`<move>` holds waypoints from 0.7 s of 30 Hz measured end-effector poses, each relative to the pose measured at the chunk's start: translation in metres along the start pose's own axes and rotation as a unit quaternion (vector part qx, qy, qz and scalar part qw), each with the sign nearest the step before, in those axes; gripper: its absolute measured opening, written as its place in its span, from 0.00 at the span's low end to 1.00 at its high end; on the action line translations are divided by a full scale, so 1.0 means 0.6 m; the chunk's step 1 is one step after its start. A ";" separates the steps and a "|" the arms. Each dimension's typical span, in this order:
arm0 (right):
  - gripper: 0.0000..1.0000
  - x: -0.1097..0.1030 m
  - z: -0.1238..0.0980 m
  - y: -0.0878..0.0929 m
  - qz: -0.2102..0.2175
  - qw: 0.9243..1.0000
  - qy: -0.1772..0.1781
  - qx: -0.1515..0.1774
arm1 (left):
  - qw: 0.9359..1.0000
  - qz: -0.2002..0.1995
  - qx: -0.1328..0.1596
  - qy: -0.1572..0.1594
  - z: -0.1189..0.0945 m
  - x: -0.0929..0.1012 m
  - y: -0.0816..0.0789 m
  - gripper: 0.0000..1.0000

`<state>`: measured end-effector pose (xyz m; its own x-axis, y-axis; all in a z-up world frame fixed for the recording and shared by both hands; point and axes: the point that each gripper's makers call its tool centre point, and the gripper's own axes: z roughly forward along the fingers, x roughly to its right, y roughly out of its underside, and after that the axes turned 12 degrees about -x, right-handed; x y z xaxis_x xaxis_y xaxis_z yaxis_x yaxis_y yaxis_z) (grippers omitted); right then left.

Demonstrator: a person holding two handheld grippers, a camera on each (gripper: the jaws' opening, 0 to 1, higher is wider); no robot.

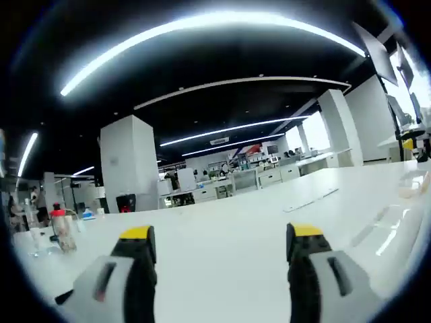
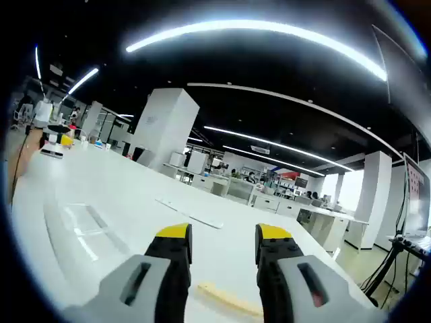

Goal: Snap each plastic latch of the storage box into its locked position after aligning the lid with the box until every specified latch is closed and the lid sits flush.

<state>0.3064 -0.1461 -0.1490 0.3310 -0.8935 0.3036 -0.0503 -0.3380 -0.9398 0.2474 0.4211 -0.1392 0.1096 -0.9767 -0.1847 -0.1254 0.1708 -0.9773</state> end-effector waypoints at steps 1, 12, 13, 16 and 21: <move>0.37 0.001 0.000 0.001 0.001 1.000 0.001 -0.001 | 1.000 -0.001 -0.001 0.000 0.000 0.001 0.000 0.79; 0.37 -0.002 0.004 0.007 -0.001 1.000 -0.001 -0.013 | 1.000 0.008 -0.011 -0.022 -0.001 -0.010 0.004 0.78; 0.36 -0.001 0.003 0.007 -0.002 1.000 0.000 -0.013 | 1.000 0.008 -0.013 -0.025 -0.001 -0.012 0.005 0.77; 0.36 -0.003 -0.002 0.003 -0.007 1.000 0.001 -0.011 | 0.999 0.008 -0.012 -0.029 -0.004 -0.015 0.003 0.77; 0.36 -0.011 -0.007 -0.010 -0.015 1.000 0.000 0.004 | 1.000 0.008 -0.001 -0.025 -0.009 -0.011 -0.005 0.77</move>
<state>0.3004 -0.1397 -0.1449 0.3320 -0.8830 0.3317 -0.0319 -0.3620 -0.9316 0.2415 0.4262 -0.1343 0.1572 -0.9659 -0.2058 -0.1304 0.1863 -0.9738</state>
